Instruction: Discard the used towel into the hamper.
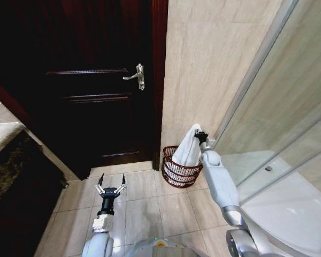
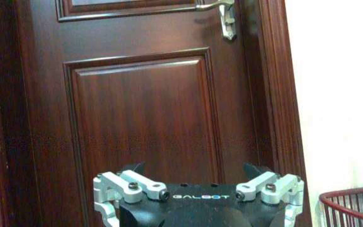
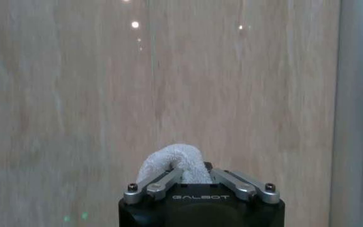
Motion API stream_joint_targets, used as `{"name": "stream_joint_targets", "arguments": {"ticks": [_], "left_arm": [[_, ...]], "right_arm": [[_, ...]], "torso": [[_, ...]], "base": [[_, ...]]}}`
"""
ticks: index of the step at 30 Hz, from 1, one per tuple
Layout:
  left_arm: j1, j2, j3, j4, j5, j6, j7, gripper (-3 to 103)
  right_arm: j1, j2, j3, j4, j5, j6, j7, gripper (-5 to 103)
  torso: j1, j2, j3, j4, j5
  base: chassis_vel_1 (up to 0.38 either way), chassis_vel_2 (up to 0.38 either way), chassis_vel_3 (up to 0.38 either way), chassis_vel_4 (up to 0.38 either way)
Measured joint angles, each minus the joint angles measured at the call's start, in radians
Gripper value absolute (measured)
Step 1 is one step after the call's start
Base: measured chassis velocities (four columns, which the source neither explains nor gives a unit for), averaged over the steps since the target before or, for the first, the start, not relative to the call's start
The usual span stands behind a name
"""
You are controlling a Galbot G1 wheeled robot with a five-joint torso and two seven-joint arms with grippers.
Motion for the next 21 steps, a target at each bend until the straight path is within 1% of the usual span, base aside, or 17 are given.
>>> {"name": "stream_joint_targets", "arguments": {"ticks": [7,9,10,11,12,13,14,15,17,18,19,21], "left_arm": [[-0.003,0.000,0.002,0.003,0.000,-0.003,0.000,100],[-0.003,0.000,0.002,0.003,0.000,-0.003,0.000,100],[-0.003,0.000,0.003,0.003,0.000,-0.003,0.000,100],[-0.003,0.000,0.003,0.003,0.000,-0.003,0.000,100],[-0.003,0.000,0.004,0.003,0.000,-0.003,0.000,100],[-0.003,0.000,0.004,0.003,0.000,-0.003,0.000,100],[-0.003,0.000,0.004,0.002,0.000,-0.003,-0.001,100],[-0.002,0.000,0.004,0.002,-0.001,-0.004,-0.001,100],[0.000,0.000,0.003,0.001,-0.003,-0.005,-0.001,100],[0.000,0.000,0.003,0.001,-0.003,-0.005,-0.001,100],[0.000,0.000,0.003,0.001,-0.005,-0.006,-0.002,100],[0.000,0.000,0.003,0.001,-0.005,-0.008,-0.002,100]], "right_arm": [[-0.053,0.012,0.005,-0.012,-0.022,0.009,-0.009,4],[-0.065,0.013,0.007,-0.010,-0.020,0.006,-0.010,4],[-0.076,0.014,0.008,-0.006,-0.006,-0.007,-0.010,4],[-0.086,0.013,0.009,0.005,0.019,-0.039,-0.010,4],[-0.097,0.009,0.011,0.027,0.056,-0.100,-0.010,4],[-0.097,0.009,0.011,0.027,0.056,-0.100,-0.010,4],[-0.106,0.002,0.013,0.058,0.099,-0.178,-0.009,4],[-0.111,-0.003,0.017,0.086,0.133,-0.240,-0.007,4],[-0.122,-0.022,0.028,0.167,0.215,-0.419,0.005,4],[-0.122,-0.022,0.028,0.167,0.215,-0.419,0.005,4],[-0.122,-0.028,0.036,0.198,0.234,-0.499,0.012,4],[-0.121,-0.038,0.045,0.236,0.242,-0.607,0.017,4]], "torso": [[-0.013,-0.031,-0.018,0.0002,0.0000],[-0.015,-0.036,-0.021,0.0000,0.0001],[-0.018,-0.043,-0.025,0.0000,0.0001],[-0.020,-0.048,-0.029,0.0000,0.0002],[-0.022,-0.055,-0.033,0.0001,0.0003],[-0.022,-0.055,-0.033,0.0001,0.0003],[-0.024,-0.060,-0.036,0.0000,0.0002],[-0.026,-0.064,-0.038,0.0001,0.0001],[-0.030,-0.075,-0.046,0.0000,0.0000],[-0.030,-0.075,-0.046,0.0000,0.0000],[-0.033,-0.081,-0.049,0.0000,0.0000],[-0.036,-0.091,-0.055,0.0000,-0.0001]], "base": [[0.000,0.000,0.000,0.000],[0.000,0.000,0.000,0.000],[0.000,0.000,0.000,0.000],[0.000,0.000,0.000,0.000],[0.000,0.000,0.000,0.000],[0.000,0.000,0.000,0.000],[0.000,0.000,0.000,0.000],[0.000,0.000,0.000,0.000],[0.000,0.000,0.000,0.000],[0.000,0.000,0.000,0.000],[0.000,0.000,0.000,0.000],[0.000,0.000,0.000,0.000]]}}
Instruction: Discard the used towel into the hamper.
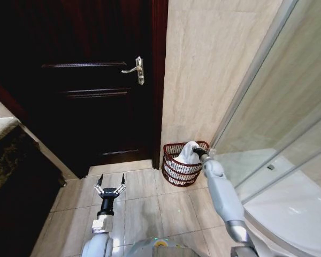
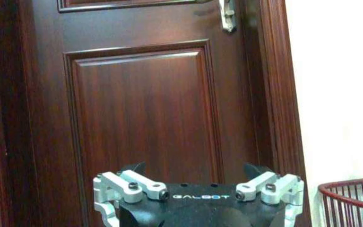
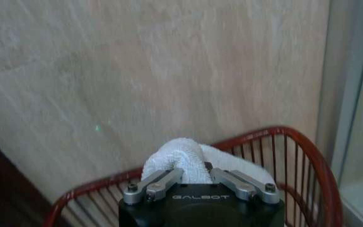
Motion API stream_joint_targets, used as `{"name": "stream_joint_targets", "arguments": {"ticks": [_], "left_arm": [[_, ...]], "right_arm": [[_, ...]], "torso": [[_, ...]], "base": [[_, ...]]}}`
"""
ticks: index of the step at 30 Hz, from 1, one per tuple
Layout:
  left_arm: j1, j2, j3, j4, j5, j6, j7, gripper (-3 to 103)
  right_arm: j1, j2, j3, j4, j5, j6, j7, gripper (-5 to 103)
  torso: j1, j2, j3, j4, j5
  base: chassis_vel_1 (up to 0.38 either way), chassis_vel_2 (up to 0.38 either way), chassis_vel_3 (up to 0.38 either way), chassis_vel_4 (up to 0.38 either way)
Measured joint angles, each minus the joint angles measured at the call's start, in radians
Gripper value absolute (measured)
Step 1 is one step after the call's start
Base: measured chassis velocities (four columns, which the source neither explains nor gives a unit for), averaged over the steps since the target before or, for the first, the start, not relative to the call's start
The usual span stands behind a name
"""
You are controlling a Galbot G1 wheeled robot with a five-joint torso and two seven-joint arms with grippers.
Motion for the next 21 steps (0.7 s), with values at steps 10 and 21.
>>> {"name": "stream_joint_targets", "arguments": {"ticks": [10,21], "left_arm": [[0.001,0.000,-0.001,-0.007,-0.005,-0.001,0.000,100],[0.004,0.000,-0.003,-0.011,-0.006,0.000,-0.002,100]], "right_arm": [[0.019,-0.009,0.005,-0.003,-0.084,-0.177,-0.087,4],[0.122,-0.061,-0.038,-0.121,-0.159,-0.213,-0.172,4]], "torso": [[-0.016,-0.040,-0.024,0.0001,0.0003],[-0.031,-0.081,-0.049,0.0001,0.0000]], "base": [[0.000,0.000,0.000,0.000],[0.000,0.000,0.000,0.000]]}}
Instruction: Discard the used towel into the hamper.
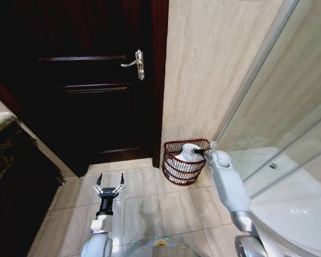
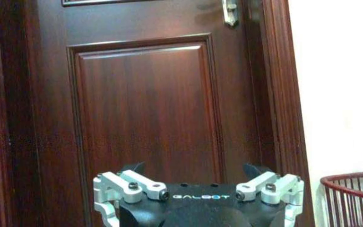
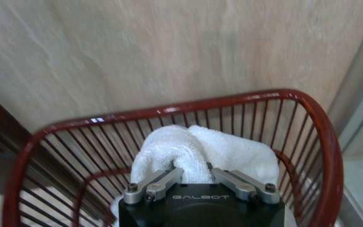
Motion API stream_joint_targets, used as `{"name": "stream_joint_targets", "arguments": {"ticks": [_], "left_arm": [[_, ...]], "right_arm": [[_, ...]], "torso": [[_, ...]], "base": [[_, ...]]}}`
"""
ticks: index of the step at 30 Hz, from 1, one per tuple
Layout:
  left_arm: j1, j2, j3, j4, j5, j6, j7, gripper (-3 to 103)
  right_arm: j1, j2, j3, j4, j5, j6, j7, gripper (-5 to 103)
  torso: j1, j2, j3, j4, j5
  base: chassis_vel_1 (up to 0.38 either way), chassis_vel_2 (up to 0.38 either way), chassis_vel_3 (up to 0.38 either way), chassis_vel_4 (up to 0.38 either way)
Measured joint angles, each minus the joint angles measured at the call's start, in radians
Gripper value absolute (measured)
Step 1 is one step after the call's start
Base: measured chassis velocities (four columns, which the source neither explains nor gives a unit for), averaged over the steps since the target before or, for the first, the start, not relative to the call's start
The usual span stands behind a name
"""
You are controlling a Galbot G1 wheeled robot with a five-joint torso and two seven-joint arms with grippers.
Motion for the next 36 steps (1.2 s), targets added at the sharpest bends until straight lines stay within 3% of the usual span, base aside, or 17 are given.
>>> {"name": "stream_joint_targets", "arguments": {"ticks": [12,18,24,25,27,30,32,36], "left_arm": [[0.001,0.000,0.005,-0.015,0.013,0.006,0.001,100],[-0.006,0.000,0.007,-0.017,0.007,0.012,-0.009,100],[-0.012,0.000,0.014,-0.018,0.004,0.020,-0.009,100],[-0.014,0.000,0.016,-0.018,0.003,0.023,-0.006,100],[-0.016,0.000,0.018,-0.019,0.001,0.024,-0.003,100],[-0.021,0.000,0.019,-0.023,-0.009,0.027,0.001,100],[-0.023,0.000,0.019,-0.023,-0.012,0.028,0.001,100],[-0.026,0.000,0.014,-0.031,-0.036,0.045,-0.003,100]], "right_arm": [[0.028,0.016,-0.004,-0.082,-0.093,0.021,-0.082,4],[-0.025,-0.017,0.004,0.084,-0.086,0.044,-0.033,30],[-0.107,-0.045,0.014,0.242,-0.089,0.073,0.014,47],[-0.131,-0.052,0.017,0.285,-0.084,0.080,0.024,57],[-0.147,-0.056,0.018,0.314,-0.080,0.090,0.038,57],[-0.170,-0.062,0.015,0.375,-0.042,0.131,0.117,74],[-0.172,-0.064,0.015,0.389,-0.030,0.142,0.136,79],[-0.200,-0.078,0.019,0.452,0.001,0.257,0.186,95]], "torso": [[-0.019,-0.051,-0.033,0.0000,0.0003],[-0.024,-0.067,-0.043,0.0001,0.0001],[-0.024,-0.067,-0.043,-0.0001,0.0002],[-0.024,-0.067,-0.043,-0.0001,0.0000],[-0.024,-0.066,-0.043,-0.0001,0.0002],[-0.023,-0.064,-0.042,-0.0001,0.0002],[-0.023,-0.064,-0.041,0.0000,0.0002],[-0.022,-0.062,-0.040,0.0002,0.0000]], "base": [[0.000,0.000,0.000,0.000],[0.000,0.000,0.000,0.000],[0.000,0.000,0.000,0.000],[0.000,0.000,0.000,0.000],[0.000,0.000,0.000,0.000],[0.000,0.000,0.000,0.000],[0.000,0.000,0.000,0.000],[0.000,0.000,0.000,0.000]]}}
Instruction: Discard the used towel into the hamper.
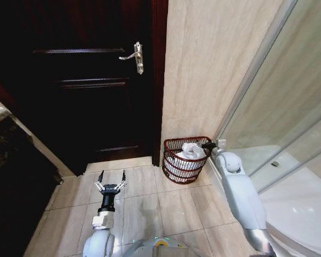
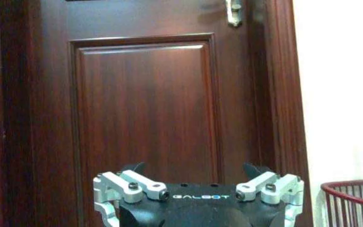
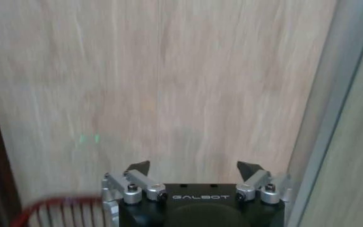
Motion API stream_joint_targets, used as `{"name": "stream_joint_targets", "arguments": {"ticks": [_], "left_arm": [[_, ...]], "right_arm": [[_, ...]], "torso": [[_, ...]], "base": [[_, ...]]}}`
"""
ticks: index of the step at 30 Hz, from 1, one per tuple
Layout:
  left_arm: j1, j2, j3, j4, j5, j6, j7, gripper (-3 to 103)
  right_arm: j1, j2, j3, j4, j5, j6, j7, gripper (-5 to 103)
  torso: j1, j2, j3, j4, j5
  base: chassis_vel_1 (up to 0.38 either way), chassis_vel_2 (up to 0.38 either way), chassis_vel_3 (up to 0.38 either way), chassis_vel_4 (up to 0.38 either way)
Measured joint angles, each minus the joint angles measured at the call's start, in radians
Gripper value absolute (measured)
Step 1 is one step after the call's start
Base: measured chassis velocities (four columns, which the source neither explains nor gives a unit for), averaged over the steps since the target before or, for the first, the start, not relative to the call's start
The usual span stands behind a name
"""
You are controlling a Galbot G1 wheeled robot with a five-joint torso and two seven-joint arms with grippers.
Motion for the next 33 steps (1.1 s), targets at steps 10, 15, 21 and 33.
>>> {"name": "stream_joint_targets", "arguments": {"ticks": [10,15,21,33], "left_arm": [[0.008,0.000,-0.001,-0.044,-0.054,0.069,0.009,100],[0.023,0.000,-0.005,-0.054,-0.080,0.085,0.017,100],[0.035,0.000,-0.013,-0.093,-0.107,0.137,0.023,100],[0.013,0.039,-0.032,-0.178,-0.136,0.284,0.089,100]], "right_arm": [[-0.275,0.029,0.071,0.246,-0.066,0.269,0.034,100],[-0.495,0.110,0.128,0.346,-0.161,0.350,0.020,100],[-0.643,0.185,0.200,0.400,-0.193,0.413,0.006,100],[-0.891,0.241,0.277,0.469,-0.158,0.542,-0.031,100]], "torso": [[0.001,0.003,0.001,-0.0003,0.0001],[0.001,0.004,0.002,-0.0003,0.0002],[0.002,0.005,0.003,-0.0002,0.0000],[0.002,0.006,0.003,-0.0004,0.0000]], "base": [[0.000,0.000,0.000,0.000],[0.000,0.000,0.000,0.000],[0.000,0.000,0.000,0.000],[0.000,0.000,0.000,0.000]]}}
